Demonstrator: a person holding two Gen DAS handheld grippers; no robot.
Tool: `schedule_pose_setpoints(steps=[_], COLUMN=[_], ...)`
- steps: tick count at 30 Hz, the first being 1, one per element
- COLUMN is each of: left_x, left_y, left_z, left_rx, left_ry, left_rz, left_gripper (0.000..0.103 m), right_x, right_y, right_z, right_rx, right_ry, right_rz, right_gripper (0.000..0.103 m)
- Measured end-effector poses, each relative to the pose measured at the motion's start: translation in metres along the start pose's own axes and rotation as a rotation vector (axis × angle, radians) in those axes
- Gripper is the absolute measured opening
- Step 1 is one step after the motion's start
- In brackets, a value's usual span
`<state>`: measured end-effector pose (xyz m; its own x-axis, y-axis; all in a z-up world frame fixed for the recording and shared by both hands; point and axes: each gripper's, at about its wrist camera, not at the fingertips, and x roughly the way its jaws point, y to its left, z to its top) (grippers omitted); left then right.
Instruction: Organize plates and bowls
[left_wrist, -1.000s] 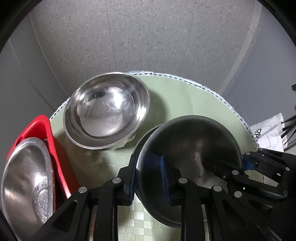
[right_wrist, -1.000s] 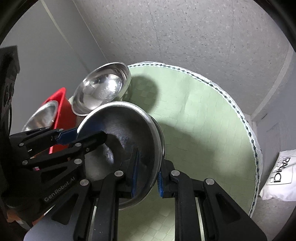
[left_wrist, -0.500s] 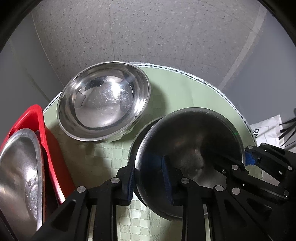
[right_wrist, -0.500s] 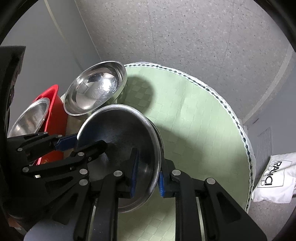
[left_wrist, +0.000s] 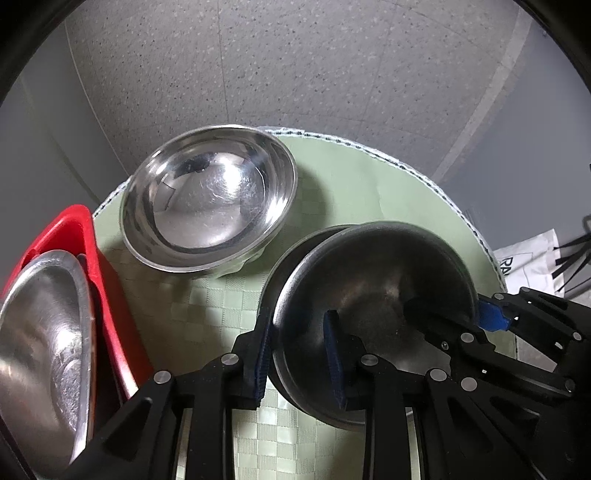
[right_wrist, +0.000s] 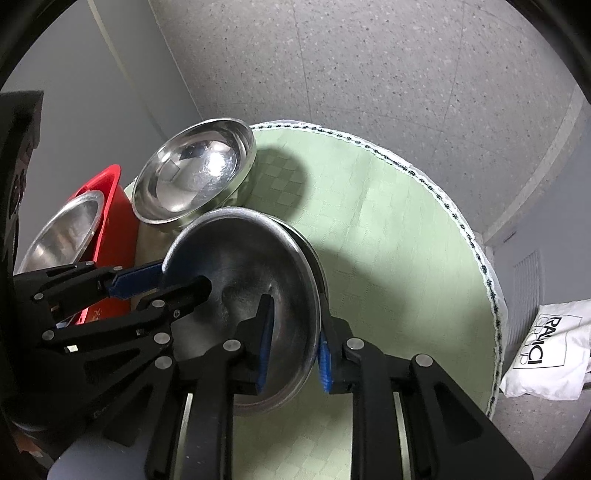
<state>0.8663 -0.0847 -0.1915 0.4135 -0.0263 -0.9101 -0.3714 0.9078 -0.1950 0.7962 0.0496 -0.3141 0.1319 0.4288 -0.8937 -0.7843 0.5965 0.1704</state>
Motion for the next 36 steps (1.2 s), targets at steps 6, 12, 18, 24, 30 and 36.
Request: schedule_pose_setpoints(steps=[6,12,18,24,30,36], left_x=[-0.005,-0.02,-0.045,-0.039,-0.02,-0.01], left_y=[0.005,0.015,0.034,0.044,0.047,0.046], left_z=[-0.002,-0.004,-0.003,-0.002,-0.003,-0.003], left_rx=[-0.013,-0.041,-0.1,-0.127,-0.191,-0.208], left_ry=[-0.011,-0.042,-0.119,-0.084,-0.016,-0.005], left_rz=[0.019,0.027,-0.051,-0.108,-0.157,-0.139], left_gripper=[0.038,0.057,0.079,0.08,0.079,0.076], right_x=[0.001,-0.012,-0.038,-0.037,-0.014,0.006], right_y=[-0.007,-0.016,-0.035,-0.046,-0.06,-0.071], right_z=[-0.002,-0.005,-0.004,-0.004,-0.012,-0.013], right_rx=[0.013,0.056,0.14,0.194,0.284,0.351], right_ry=[0.006,-0.03,-0.091,-0.077,-0.017,0.029], right_rz=[-0.019,0.011,0.066,0.115,0.196,0.277], right_gripper=[0.041,0.056,0.075,0.077,0.077,0.077])
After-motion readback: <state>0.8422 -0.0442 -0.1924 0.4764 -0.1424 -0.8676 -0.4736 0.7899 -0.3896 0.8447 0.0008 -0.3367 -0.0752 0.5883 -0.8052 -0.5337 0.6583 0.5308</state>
